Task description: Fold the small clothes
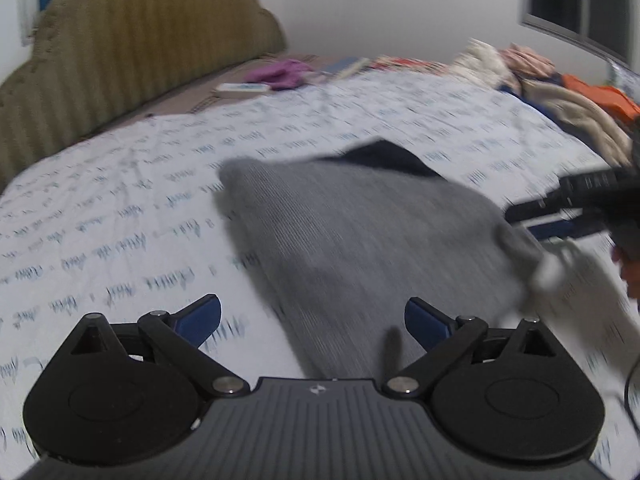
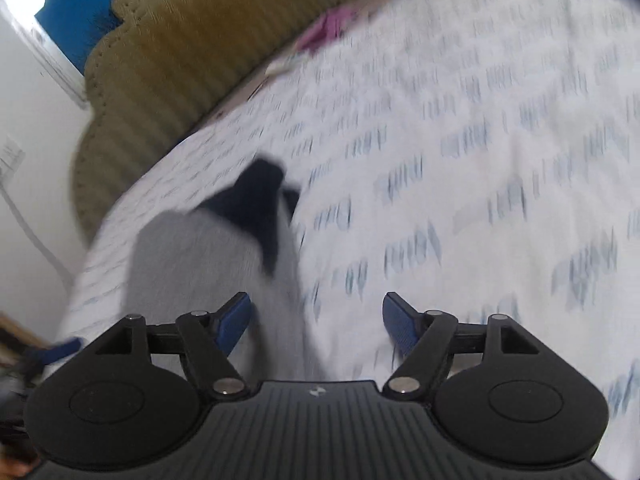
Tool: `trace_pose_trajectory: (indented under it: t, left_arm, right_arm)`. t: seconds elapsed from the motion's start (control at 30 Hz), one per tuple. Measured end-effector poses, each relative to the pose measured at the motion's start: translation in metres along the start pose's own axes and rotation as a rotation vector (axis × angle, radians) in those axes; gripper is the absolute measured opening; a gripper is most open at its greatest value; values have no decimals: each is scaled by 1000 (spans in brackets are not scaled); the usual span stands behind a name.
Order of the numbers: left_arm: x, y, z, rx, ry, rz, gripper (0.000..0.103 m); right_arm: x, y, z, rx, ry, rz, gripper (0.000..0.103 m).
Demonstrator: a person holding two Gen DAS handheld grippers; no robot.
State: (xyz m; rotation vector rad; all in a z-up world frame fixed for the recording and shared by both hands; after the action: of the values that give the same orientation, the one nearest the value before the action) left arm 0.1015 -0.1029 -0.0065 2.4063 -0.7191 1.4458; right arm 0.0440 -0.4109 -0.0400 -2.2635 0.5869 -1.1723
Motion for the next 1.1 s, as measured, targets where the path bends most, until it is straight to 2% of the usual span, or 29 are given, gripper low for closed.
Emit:
trace_pose_trajectory:
  t: [0.13,0.2,0.23,0.27,0.3,0.37,0.57,0.67,0.77,0.83,0.93,1.0,1.1]
  left_arm:
    - [-23,15,-16,-34,-8,55,100]
    - [-30,21,-16,-11,-15,100,100]
    - [-32,23,-15,-2,-14,122,100]
    - [-33,27,-14,2,-3,146,100]
    - [-33,30,-14,12,12,169,100]
    - [-33,36,-12,62,38,216,100]
    - [-35,44,0,203,97,257,101]
    - [-34,32,-12,292,158,193,100]
    - [-30,7,-26,396,192,75,99]
    - [-33,-8,-29,439,158,30,97]
    - [-41,-20,-25,389,62,-7,93]
    - [-43,-22,-31,359,54,-27,95]
    - [-29,-20,-39,326,86,-36,99]
  right_arm:
    - [-19,3,-2,68,-57,49,73]
    - [-22,1,1,54,-47,54,73]
    - [-22,0,2,53,-39,57,68]
    - [-21,-1,2,52,-34,62,58]
    - [-20,-2,5,44,-32,65,51]
    - [-21,-1,11,10,-32,60,31]
    - [-23,2,8,19,1,101,13]
    - [-21,-9,1,44,16,84,11]
    - [-23,-28,-4,119,10,56,11]
    - [-28,-41,-4,82,9,-38,11]
    - [-36,-41,3,-28,2,-130,12]
    - [-39,-35,3,0,-29,-121,14]
    - [-39,-30,-6,11,-19,-120,14]
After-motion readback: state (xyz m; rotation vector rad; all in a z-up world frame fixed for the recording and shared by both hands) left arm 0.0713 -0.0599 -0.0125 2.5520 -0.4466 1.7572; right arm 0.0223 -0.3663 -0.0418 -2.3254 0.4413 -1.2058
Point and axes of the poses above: each gripper's, at about its wrist camera, not at the fingertips, and z roughly the way its jaws point, y to its right, x to its top, the point moved 2 cm from there along z, roughly the way its jaws point, and after that the axes turned 13 degrees about y, right-handed, at the moved point
